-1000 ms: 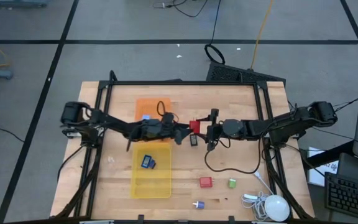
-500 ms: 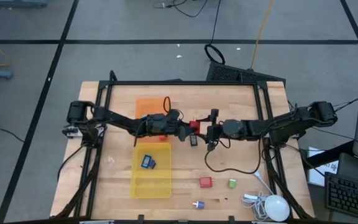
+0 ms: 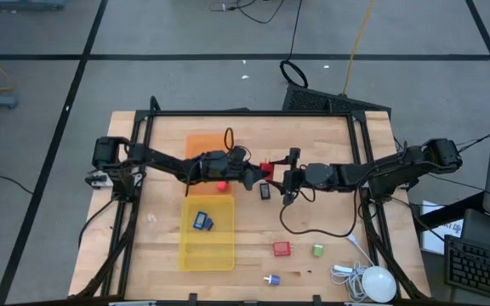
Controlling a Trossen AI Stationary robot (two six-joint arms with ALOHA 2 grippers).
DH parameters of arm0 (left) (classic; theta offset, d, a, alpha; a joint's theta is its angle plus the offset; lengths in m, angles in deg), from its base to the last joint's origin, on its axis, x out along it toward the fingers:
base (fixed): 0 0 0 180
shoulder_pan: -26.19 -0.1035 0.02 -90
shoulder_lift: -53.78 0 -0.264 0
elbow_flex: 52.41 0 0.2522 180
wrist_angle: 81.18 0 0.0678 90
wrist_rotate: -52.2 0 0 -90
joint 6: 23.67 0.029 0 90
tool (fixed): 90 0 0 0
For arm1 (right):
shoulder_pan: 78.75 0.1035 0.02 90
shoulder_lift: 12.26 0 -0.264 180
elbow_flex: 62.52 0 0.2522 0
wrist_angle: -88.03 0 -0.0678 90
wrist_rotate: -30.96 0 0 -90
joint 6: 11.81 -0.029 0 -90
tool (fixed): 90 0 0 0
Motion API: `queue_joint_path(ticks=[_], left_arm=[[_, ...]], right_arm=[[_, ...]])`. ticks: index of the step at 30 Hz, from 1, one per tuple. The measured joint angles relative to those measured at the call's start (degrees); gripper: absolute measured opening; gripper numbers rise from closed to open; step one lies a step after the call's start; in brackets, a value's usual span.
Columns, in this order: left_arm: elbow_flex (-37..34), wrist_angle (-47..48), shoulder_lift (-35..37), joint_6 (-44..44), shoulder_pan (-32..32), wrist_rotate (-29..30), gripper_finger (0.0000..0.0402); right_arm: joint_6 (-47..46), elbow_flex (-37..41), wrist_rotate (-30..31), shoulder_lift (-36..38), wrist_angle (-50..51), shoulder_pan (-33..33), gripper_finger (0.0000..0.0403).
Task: Sort adapters and digital timers
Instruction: Put the top red adapter into the orange bin
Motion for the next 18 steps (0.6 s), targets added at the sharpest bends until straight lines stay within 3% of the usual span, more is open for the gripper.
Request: queue_joint_path(ticks=[11, 18], left_arm=[[-0.54, 3.73, 3.26, 9.86, -3.83, -5.64, 0.012], [-1.14, 13.34, 8.3, 18.55, -2.4, -0.45, 0.012]], right_arm=[[-7.41, 0.02, 1.25, 3.27, 1.51, 0.11, 0.028], [-14.91, 0.47, 1.02, 11.14, 6.57, 0.15, 0.0268]])
